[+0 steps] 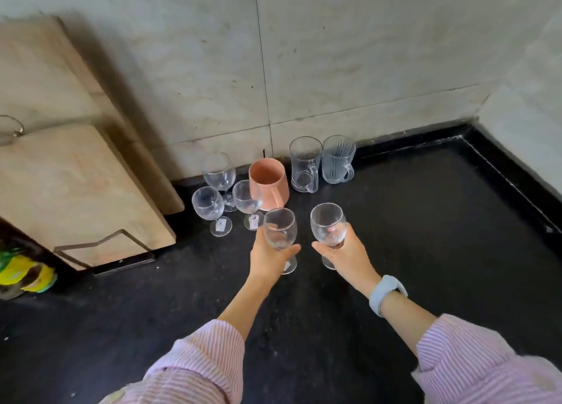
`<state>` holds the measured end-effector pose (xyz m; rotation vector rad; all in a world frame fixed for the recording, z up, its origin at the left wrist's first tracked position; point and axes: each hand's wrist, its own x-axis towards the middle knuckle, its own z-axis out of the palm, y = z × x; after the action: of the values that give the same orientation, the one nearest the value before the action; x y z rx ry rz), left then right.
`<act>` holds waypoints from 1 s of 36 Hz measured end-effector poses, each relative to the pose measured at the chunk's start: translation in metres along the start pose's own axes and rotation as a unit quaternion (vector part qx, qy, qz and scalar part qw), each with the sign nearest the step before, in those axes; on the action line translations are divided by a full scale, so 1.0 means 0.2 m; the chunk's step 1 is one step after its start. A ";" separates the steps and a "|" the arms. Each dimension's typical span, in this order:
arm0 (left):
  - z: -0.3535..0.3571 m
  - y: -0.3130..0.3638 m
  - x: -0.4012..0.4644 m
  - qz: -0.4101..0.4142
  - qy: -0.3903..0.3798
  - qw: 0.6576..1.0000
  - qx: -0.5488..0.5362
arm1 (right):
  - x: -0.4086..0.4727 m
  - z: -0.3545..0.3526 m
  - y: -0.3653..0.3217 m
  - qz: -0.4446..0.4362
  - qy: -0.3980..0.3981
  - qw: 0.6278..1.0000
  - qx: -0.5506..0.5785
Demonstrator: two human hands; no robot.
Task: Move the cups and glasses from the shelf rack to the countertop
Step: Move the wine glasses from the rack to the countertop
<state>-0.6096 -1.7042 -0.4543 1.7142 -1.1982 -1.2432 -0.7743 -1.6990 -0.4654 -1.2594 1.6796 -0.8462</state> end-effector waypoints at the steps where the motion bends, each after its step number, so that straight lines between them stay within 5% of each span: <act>1: 0.02 -0.01 0.05 0.000 0.005 1.000 -0.003 | 0.05 0.01 0.01 0.002 -0.007 1.000 0.009; 22: 0.23 -0.04 0.39 0.048 0.178 0.983 -0.007 | 0.53 0.18 0.01 0.018 -0.033 0.997 0.071; 36: 0.17 -0.05 0.28 0.013 0.116 0.990 0.073 | 0.35 0.15 0.00 0.045 -0.054 0.997 -0.014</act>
<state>-0.6339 -1.7540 -0.4905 1.8840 -1.1897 -0.9291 -0.7560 -1.7665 -0.4938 -1.2166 1.6553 -0.6903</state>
